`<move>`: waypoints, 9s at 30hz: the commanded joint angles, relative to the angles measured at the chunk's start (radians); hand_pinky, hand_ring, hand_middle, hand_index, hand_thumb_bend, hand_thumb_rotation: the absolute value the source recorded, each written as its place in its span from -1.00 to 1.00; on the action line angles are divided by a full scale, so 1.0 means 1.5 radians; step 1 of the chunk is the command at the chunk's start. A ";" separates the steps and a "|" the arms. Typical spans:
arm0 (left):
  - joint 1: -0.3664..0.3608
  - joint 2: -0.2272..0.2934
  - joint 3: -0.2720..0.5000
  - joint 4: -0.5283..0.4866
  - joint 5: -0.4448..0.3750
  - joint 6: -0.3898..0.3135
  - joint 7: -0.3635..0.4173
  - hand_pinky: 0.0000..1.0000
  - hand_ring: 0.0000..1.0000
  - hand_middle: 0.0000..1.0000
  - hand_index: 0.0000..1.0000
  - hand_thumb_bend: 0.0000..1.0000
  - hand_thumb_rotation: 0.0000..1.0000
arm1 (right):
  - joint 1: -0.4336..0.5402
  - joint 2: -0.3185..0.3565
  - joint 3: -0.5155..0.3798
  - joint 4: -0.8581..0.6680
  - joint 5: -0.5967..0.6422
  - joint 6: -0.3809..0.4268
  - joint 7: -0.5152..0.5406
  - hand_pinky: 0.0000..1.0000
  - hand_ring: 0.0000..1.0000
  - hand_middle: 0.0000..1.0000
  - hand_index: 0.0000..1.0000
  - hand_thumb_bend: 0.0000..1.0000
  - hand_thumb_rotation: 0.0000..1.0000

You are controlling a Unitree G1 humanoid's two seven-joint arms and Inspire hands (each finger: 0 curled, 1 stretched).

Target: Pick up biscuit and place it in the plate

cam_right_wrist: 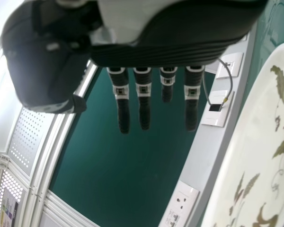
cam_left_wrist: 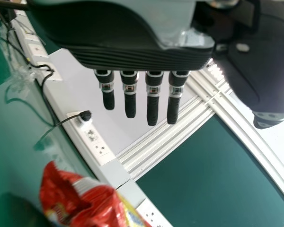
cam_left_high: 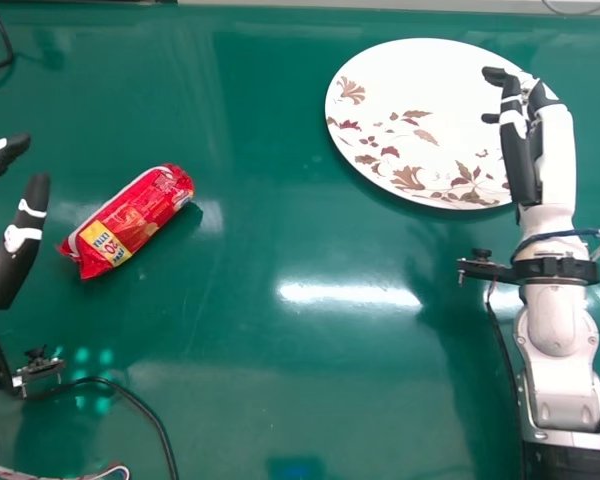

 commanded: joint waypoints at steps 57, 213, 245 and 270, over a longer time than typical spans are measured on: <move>-0.086 0.240 -0.050 0.061 0.177 0.166 -0.202 0.68 0.91 0.90 0.95 1.00 -0.03 | 0.060 -0.023 -0.033 -0.075 -0.001 0.066 0.030 0.47 0.68 0.76 0.63 0.02 -0.26; -1.134 -0.145 -0.566 1.028 0.308 0.181 -0.116 0.04 0.28 0.38 -0.01 -0.04 -0.89 | 0.176 0.031 -0.058 -0.255 0.015 0.108 0.018 0.47 0.64 0.69 0.60 0.08 0.10; -1.134 -0.152 -0.619 1.050 0.337 0.124 -0.010 0.88 1.00 1.00 1.00 0.28 0.60 | 0.171 0.026 -0.055 -0.198 -0.003 0.056 0.021 0.52 0.67 0.71 0.63 -0.18 -0.26; -1.100 -0.087 -0.620 1.008 0.331 0.092 0.011 0.90 1.00 1.00 1.00 0.30 0.68 | 0.152 0.039 -0.047 -0.198 0.003 0.078 0.017 0.49 0.65 0.71 0.64 -0.14 -0.26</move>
